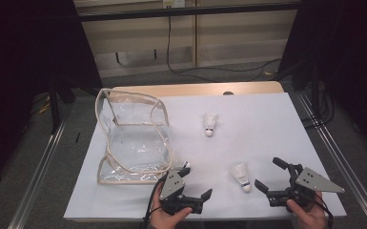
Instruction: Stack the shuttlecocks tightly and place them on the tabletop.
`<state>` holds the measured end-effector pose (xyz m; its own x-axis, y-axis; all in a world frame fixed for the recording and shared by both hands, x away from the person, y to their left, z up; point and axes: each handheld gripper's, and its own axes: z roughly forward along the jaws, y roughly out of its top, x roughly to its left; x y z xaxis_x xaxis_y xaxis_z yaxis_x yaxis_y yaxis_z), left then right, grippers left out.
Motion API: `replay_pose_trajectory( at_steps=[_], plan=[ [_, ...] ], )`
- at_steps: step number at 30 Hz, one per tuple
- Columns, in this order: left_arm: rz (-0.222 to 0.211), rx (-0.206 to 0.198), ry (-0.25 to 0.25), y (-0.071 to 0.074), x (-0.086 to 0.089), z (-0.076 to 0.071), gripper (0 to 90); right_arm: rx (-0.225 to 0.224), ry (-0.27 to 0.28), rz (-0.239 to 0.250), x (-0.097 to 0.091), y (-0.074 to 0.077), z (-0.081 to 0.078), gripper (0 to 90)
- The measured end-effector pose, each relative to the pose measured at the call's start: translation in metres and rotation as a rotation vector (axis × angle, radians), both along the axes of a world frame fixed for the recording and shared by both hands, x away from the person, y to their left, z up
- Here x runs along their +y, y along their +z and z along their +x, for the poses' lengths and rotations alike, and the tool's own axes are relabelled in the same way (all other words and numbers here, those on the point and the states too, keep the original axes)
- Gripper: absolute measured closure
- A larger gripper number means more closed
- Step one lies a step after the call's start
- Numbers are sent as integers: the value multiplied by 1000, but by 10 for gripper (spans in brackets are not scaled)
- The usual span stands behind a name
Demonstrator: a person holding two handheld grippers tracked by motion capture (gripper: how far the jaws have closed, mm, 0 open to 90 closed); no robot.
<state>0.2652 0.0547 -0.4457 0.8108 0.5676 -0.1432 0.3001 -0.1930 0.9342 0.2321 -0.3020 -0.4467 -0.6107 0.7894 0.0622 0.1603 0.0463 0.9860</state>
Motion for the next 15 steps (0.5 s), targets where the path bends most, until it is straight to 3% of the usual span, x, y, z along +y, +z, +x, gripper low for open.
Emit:
replay_pose_trajectory(
  at_steps=[4, 5, 7, 10, 13, 15],
  plan=[
    [28, -6, 37, 1, -6, 3, 89, -1, -2, -3, -1, 0, 0, 2],
    [53, -14, 64, 1, -9, 6, 123, -1, -2, -5, -1, 0, 0, 2],
    [61, -2, 85, 0, -13, 9, 174, -1, -1, -2, 0, 0, 0, 2],
    [80, 9, 112, -2, -16, 13, 292, -1, -1, -2, -1, 0, 0, 2],
    [132, -3, 177, -4, -19, 20, 438, -2, -3, 0, -2, 0, 0, 2],
    [130, -13, 195, -4, -20, 21, 550, -3, -5, 3, -3, 0, 0, 3]
  ],
)
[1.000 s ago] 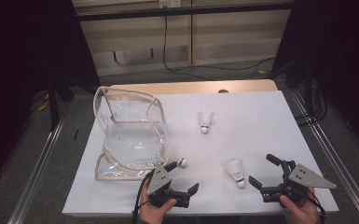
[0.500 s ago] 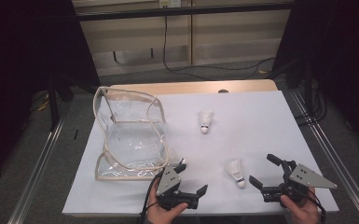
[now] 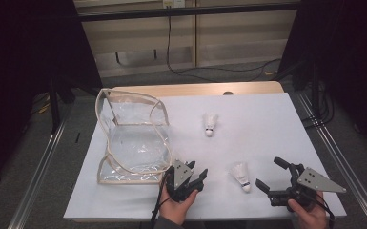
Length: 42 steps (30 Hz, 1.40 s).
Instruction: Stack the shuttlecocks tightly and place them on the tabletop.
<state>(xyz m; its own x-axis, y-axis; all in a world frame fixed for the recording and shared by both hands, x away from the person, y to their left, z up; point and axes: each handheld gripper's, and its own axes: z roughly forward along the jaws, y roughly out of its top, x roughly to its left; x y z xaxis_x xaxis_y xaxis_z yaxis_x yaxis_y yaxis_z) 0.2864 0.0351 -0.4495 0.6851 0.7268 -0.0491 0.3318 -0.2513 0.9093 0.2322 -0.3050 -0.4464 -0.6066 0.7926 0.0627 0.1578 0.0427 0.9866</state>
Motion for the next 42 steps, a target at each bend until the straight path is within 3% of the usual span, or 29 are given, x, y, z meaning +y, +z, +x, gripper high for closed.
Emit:
replay_pose_trajectory(
  at_steps=[2, 6, 9, 14, 15, 23, 29, 32, 35, 39, 42],
  plan=[
    [29, -9, 52, 0, -4, 2, 653, -1, 0, 0, 0, 0, 0, 3],
    [58, -12, 86, -1, -6, 2, 822, 1, 2, 0, 1, 0, 0, 3],
    [85, -19, 109, -1, -6, 2, 900, -2, 5, 1, 1, 1, -1, 4],
    [127, -33, 138, -1, -6, 2, 900, -2, 5, -2, 1, 1, -1, 3],
    [156, -55, 163, -2, -6, 1, 900, -4, 5, -1, 1, 1, 0, 3],
    [186, -62, 181, -2, -6, 4, 900, -2, 4, 5, 1, 1, 0, 3],
    [149, -35, 153, -2, -8, 3, 900, -3, 5, 3, 1, 1, 0, 3],
    [125, -5, 110, -2, -13, 1, 900, -2, 7, 3, 2, 0, 0, 3],
    [133, 1, 96, -2, -19, 2, 900, -2, 8, -2, 2, 0, 1, 4],
    [105, 32, 100, -2, -19, 9, 900, 3, 7, 1, 2, 0, 0, 4],
    [118, 50, 83, -3, -24, 13, 900, 2, 3, 6, 1, 0, 1, 4]
  ],
)
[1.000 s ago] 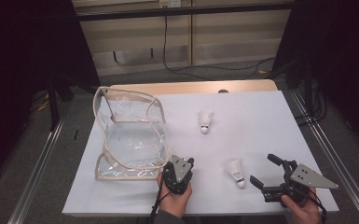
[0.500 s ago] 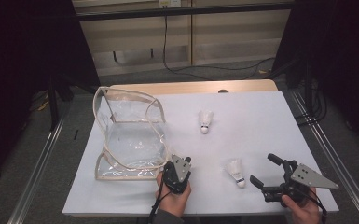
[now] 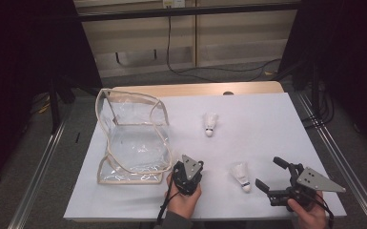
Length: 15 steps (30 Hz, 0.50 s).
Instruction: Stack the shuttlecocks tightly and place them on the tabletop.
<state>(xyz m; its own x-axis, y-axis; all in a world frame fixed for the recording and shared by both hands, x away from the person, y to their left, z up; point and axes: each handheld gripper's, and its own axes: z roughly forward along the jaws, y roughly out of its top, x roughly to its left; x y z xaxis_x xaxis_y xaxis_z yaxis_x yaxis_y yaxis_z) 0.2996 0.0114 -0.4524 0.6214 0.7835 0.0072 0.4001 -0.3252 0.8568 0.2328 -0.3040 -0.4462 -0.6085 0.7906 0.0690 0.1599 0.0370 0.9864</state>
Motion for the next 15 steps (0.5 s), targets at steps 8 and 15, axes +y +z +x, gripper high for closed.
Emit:
replay_pose_trajectory(
  at_steps=[8, 15],
  plan=[
    [-15, 20, 18, 4, 6, 9, 900, 2, 1, 12, -1, 0, 0, 4],
    [-4, 25, 51, 10, 10, 10, 900, -1, 0, 11, -1, 0, 1, 4]
  ],
)
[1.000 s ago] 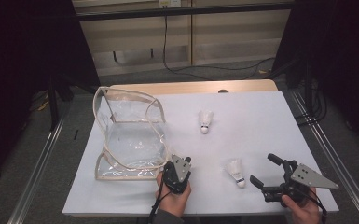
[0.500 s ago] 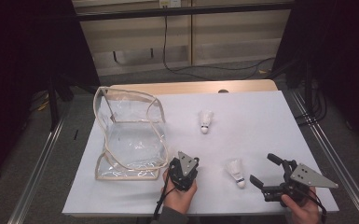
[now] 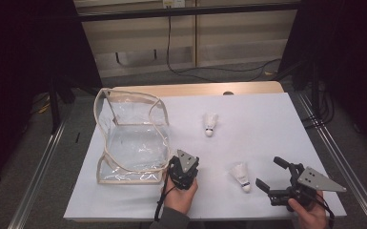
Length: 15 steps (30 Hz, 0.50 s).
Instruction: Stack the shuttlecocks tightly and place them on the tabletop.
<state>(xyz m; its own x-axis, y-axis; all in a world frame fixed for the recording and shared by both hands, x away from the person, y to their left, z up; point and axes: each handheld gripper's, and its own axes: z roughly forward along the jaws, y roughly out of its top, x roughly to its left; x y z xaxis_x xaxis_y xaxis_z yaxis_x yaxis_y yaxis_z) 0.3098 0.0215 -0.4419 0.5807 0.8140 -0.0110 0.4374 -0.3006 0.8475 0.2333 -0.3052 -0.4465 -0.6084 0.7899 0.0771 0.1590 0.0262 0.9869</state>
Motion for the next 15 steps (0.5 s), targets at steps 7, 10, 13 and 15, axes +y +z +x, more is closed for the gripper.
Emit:
replay_pose_trajectory(
  at_steps=[7, 10, 13, 15],
  plan=[
    [28, -11, 15, -1, 2, 0, 900, 2, 2, -4, 0, -1, 0, 4],
    [45, -20, 26, -3, 2, 0, 900, 1, 4, -5, 0, 0, 0, 4],
    [57, -24, 34, -4, 3, -1, 900, 1, 3, -6, 0, 0, 0, 4],
    [57, -21, 40, -4, 3, -1, 900, 1, 4, -3, 0, 0, 0, 4]
  ],
)
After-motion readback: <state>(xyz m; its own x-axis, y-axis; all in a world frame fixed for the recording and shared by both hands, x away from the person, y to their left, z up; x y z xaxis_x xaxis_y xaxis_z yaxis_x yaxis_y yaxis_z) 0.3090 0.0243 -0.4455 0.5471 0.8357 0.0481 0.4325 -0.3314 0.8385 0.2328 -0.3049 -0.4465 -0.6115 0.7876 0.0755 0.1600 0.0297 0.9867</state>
